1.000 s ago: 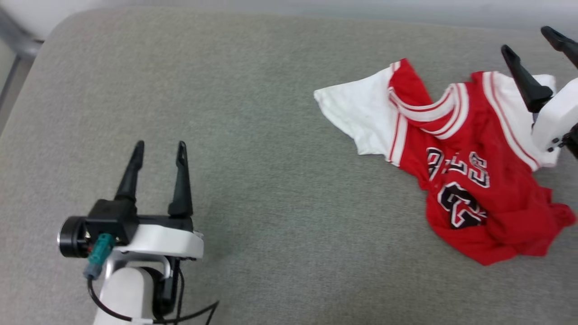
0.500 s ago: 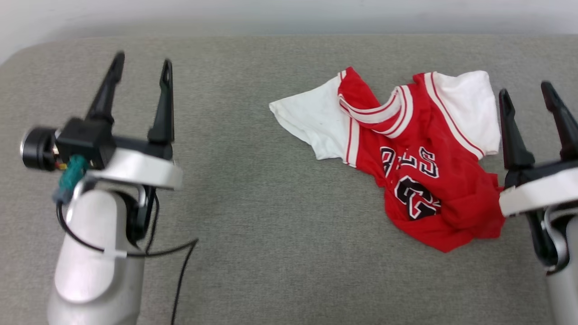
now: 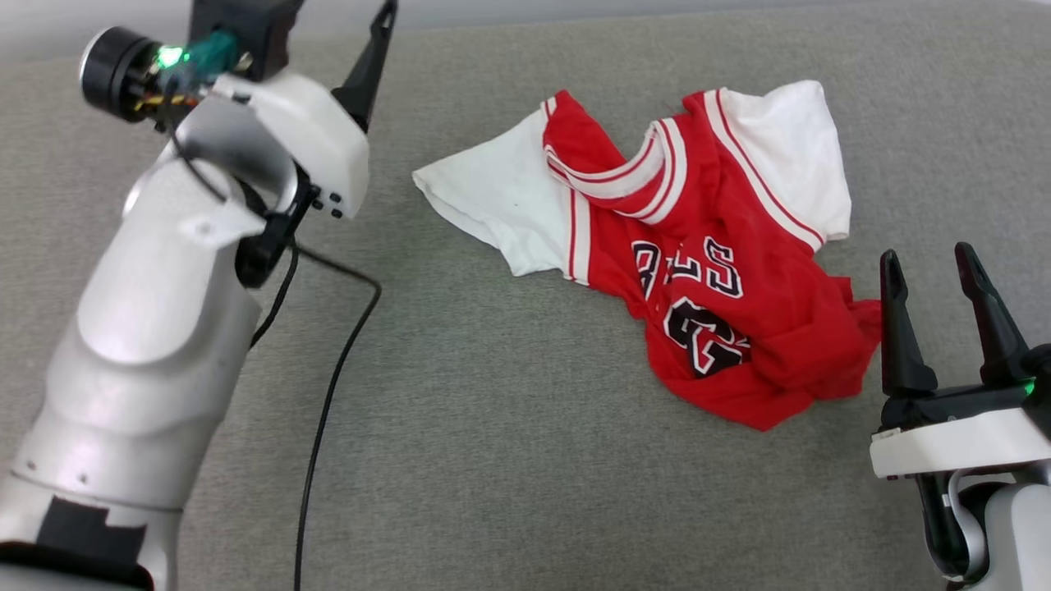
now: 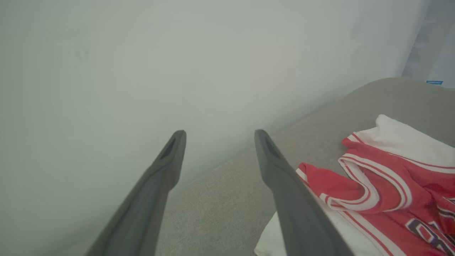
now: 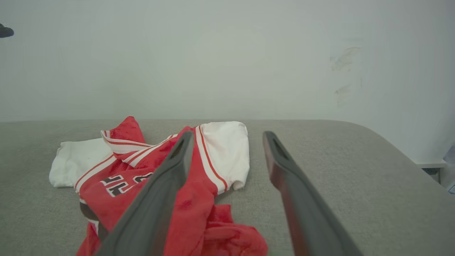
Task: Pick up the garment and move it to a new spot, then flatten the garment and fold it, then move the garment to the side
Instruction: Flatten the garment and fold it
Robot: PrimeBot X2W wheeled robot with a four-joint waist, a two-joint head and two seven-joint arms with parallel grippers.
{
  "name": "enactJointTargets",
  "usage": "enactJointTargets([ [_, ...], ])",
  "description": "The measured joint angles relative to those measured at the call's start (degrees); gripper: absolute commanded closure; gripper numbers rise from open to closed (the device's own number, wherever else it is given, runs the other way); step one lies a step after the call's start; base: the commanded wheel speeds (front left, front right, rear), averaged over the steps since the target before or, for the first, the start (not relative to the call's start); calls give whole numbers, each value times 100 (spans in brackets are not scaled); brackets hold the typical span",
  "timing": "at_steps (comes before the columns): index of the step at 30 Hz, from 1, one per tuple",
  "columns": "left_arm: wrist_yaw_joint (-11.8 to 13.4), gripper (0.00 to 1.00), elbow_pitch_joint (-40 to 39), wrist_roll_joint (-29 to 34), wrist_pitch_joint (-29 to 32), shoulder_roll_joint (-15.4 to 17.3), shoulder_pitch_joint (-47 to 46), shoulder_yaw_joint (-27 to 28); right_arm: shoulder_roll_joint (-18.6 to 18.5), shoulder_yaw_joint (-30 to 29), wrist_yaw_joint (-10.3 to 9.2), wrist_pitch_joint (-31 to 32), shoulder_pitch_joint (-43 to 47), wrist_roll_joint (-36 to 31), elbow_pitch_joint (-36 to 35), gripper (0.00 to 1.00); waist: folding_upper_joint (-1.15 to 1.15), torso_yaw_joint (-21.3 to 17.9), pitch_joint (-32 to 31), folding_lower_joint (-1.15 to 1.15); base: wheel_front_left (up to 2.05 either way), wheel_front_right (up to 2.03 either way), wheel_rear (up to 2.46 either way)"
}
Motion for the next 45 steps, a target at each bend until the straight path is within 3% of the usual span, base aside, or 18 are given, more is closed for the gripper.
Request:
enactJointTargets([
  [10,-1,0,422,-2226,2884,750,-1110,-1935,69,158,0,-64,-57,-87,-42,0,0,-338,406,0,0,0,0],
  [16,0,0,664,-3082,4122,1044,-1642,-2437,102,234,0,-89,-268,-83,5,0,0,-511,763,0,0,0,0],
  [24,0,0,657,-3702,5181,1390,-1944,-3096,147,271,0,-116,-459,-66,103,0,0,-780,1213,1,0,0,0],
  [30,1,0,502,-3938,5442,1566,-2112,-3461,167,219,0,-129,-470,-58,136,0,0,-865,1338,0,0,0,0],
  [31,3,9,468,-3974,5442,1578,-2115,-3521,171,212,0,-129,-473,-58,142,0,0,-862,1334,0,0,0,0],
  [32,8,91,439,-3983,5422,1591,-2123,-3583,175,199,0,-129,-476,-58,151,0,0,-853,1325,0,0,0,0],
  [33,9,100,419,-4017,5372,1602,-2124,-3630,176,183,0,-129,-482,-58,165,0,0,-839,1313,0,0,0,0],
  [45,0,100,157,-4595,4328,1625,-1936,-3930,59,-27,0,-130,-282,-102,413,0,0,-369,745,1,0,0,0],
])
